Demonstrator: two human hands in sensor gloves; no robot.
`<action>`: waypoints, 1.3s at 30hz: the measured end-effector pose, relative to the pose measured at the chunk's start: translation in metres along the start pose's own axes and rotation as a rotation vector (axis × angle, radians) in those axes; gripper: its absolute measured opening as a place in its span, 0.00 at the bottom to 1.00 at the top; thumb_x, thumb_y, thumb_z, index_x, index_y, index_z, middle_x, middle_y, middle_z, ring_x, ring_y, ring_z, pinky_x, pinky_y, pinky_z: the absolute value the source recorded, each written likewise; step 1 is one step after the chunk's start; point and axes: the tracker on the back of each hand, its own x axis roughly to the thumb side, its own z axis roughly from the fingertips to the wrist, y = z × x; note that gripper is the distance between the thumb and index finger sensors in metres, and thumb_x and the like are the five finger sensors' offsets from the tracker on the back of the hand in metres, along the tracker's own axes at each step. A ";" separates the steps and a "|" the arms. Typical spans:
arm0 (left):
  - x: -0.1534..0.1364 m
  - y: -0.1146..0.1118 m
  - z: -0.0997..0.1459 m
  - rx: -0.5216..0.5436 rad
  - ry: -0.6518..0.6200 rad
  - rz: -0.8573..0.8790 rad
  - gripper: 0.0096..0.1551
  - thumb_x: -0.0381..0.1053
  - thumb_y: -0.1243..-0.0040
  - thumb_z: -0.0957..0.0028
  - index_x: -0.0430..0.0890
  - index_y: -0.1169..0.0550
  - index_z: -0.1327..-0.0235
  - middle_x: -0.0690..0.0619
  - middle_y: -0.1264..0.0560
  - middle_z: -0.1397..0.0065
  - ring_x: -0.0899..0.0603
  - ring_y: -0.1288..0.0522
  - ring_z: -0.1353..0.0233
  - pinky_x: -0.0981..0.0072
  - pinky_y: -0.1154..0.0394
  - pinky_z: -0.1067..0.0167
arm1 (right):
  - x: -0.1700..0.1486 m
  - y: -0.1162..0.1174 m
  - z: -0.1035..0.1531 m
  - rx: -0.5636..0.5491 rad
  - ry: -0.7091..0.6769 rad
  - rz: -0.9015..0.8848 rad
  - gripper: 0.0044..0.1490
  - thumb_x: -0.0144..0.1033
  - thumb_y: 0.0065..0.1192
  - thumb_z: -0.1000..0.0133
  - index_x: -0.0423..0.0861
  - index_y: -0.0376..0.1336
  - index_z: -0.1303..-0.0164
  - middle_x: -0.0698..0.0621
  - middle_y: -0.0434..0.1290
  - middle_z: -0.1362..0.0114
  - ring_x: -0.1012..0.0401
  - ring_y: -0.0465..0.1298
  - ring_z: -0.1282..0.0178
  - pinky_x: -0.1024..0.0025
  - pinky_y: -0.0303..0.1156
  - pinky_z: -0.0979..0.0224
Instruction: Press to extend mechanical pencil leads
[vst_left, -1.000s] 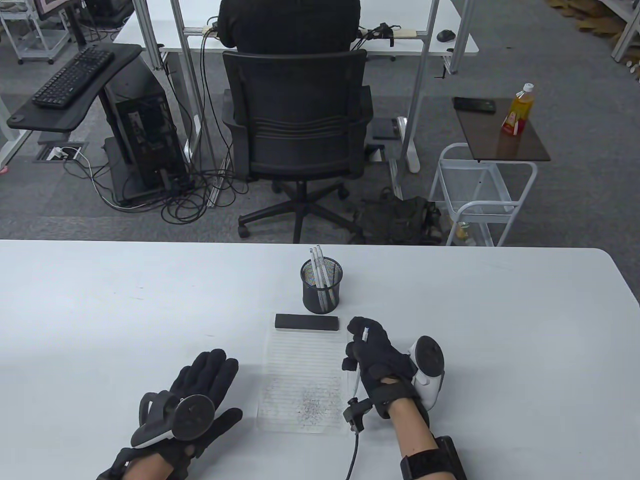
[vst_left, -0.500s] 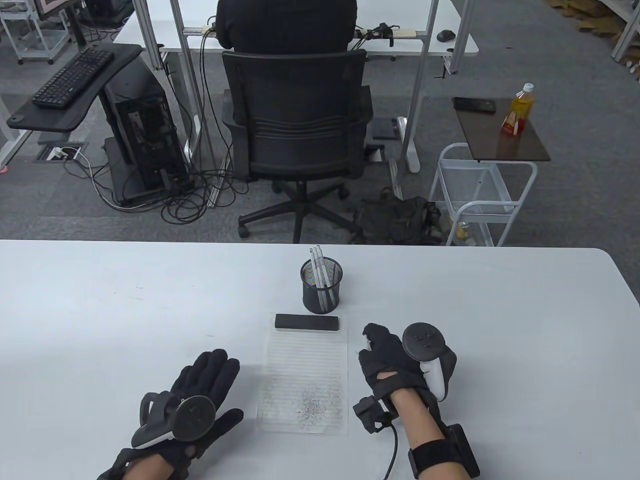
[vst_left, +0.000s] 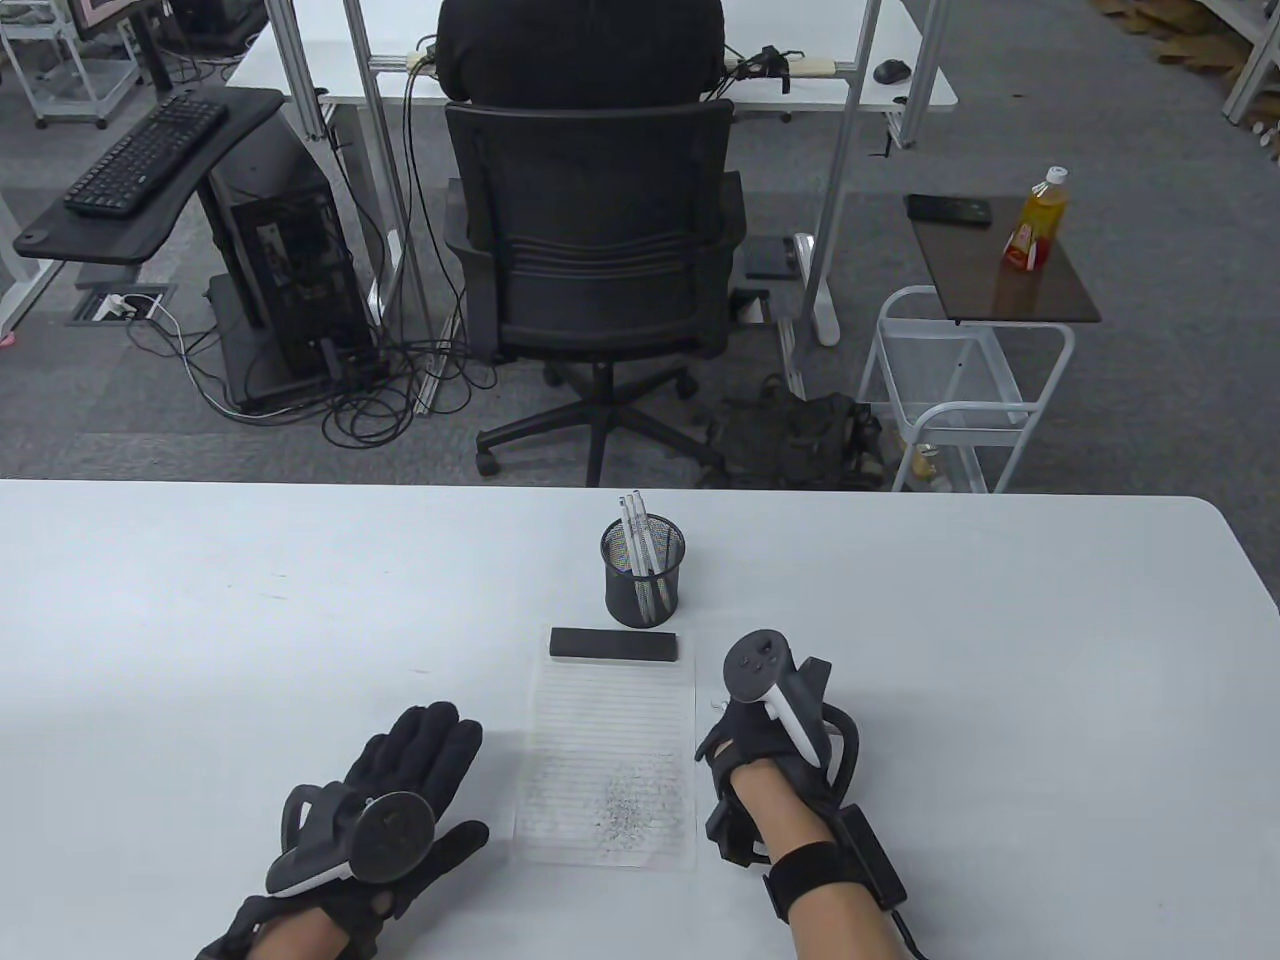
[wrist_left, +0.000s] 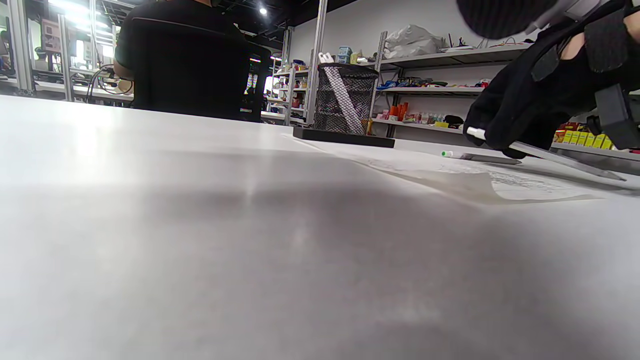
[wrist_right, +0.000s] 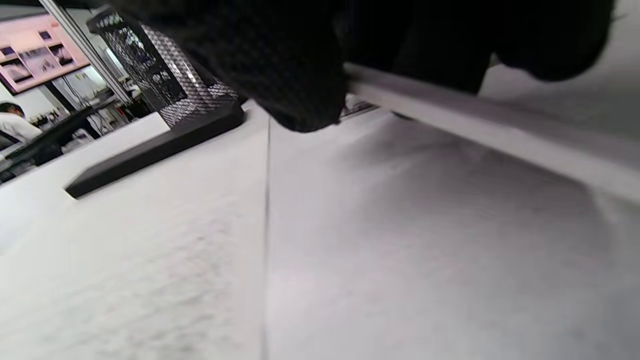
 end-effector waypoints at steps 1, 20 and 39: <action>0.000 0.000 0.000 0.001 0.000 0.000 0.55 0.71 0.48 0.52 0.50 0.52 0.17 0.43 0.54 0.14 0.29 0.49 0.15 0.33 0.44 0.25 | 0.001 0.001 -0.001 0.002 -0.002 0.022 0.33 0.30 0.85 0.52 0.34 0.72 0.38 0.37 0.77 0.44 0.44 0.85 0.53 0.42 0.82 0.48; -0.001 0.001 0.000 0.002 0.002 0.002 0.55 0.71 0.48 0.52 0.50 0.52 0.17 0.43 0.54 0.13 0.29 0.49 0.15 0.33 0.45 0.25 | 0.014 0.014 -0.007 -0.064 -0.065 0.144 0.29 0.33 0.86 0.54 0.34 0.77 0.46 0.39 0.83 0.50 0.47 0.89 0.62 0.49 0.86 0.56; -0.002 0.001 0.000 0.002 0.005 0.007 0.55 0.71 0.48 0.52 0.50 0.52 0.17 0.43 0.54 0.14 0.29 0.49 0.15 0.33 0.44 0.25 | 0.013 -0.026 0.002 -0.128 -0.121 0.013 0.35 0.47 0.82 0.48 0.35 0.75 0.41 0.40 0.81 0.47 0.46 0.86 0.58 0.46 0.83 0.52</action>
